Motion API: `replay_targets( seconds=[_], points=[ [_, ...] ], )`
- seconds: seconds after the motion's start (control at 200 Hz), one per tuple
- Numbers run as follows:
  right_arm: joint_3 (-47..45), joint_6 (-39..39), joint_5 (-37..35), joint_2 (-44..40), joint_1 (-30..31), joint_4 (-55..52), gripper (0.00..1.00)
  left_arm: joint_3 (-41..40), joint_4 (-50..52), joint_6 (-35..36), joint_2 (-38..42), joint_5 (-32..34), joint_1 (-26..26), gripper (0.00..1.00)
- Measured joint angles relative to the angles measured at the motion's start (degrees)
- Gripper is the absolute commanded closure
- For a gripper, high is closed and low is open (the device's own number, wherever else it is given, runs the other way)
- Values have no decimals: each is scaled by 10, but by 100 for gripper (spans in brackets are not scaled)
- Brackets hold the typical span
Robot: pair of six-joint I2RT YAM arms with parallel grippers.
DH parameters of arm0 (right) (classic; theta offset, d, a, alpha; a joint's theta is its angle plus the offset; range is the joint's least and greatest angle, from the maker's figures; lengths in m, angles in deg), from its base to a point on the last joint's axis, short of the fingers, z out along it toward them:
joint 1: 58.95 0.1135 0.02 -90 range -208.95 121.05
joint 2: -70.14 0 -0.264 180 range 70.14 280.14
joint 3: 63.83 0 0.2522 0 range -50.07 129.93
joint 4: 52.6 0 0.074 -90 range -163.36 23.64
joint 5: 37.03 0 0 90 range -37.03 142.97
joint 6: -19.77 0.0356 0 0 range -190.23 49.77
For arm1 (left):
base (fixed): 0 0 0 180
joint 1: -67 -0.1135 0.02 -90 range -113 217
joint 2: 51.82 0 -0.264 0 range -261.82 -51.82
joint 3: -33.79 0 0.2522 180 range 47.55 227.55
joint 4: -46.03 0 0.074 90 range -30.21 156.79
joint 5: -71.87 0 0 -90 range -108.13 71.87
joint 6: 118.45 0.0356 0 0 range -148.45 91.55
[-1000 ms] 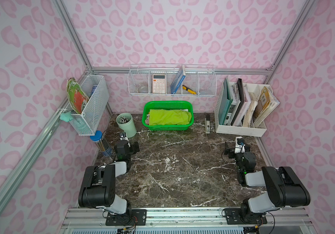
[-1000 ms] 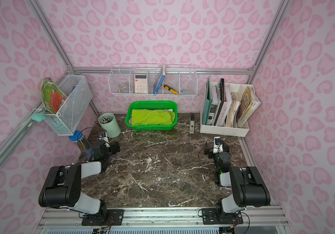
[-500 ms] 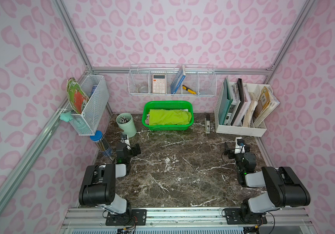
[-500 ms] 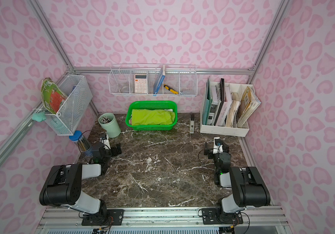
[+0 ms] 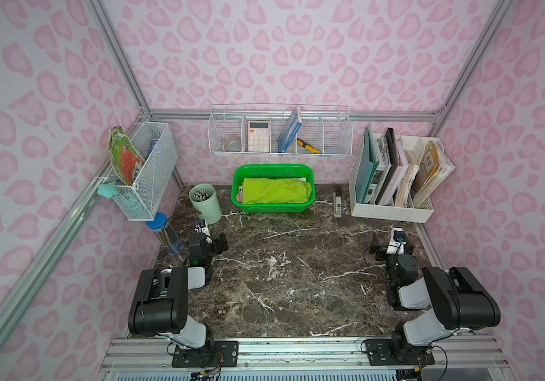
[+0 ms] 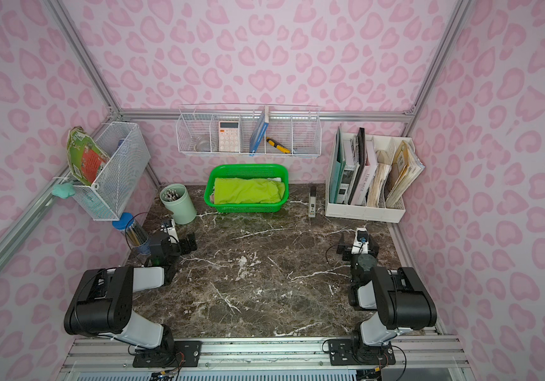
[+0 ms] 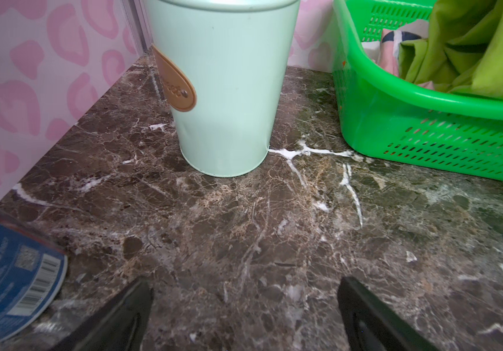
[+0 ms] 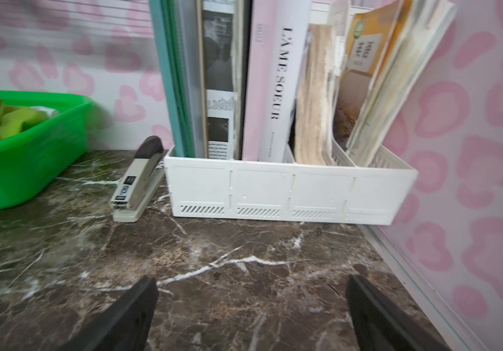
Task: Roll up the shorts
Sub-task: Reset both arms
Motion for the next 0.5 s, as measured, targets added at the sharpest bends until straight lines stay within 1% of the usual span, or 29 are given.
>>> replay_targets(
  seconds=[0.05, 0.185, 0.5],
  points=[
    [0, 6, -19, 0, -2, 5, 0, 0, 0, 0, 0, 0, 0, 1],
    [0, 16, -33, 0, 0, 5, 0, 0, 0, -1, 0, 2, 0, 1],
    [21, 15, -45, 3, 10, -11, 0, 0, 0, -2, 0, 2, 0, 1]
  ],
)
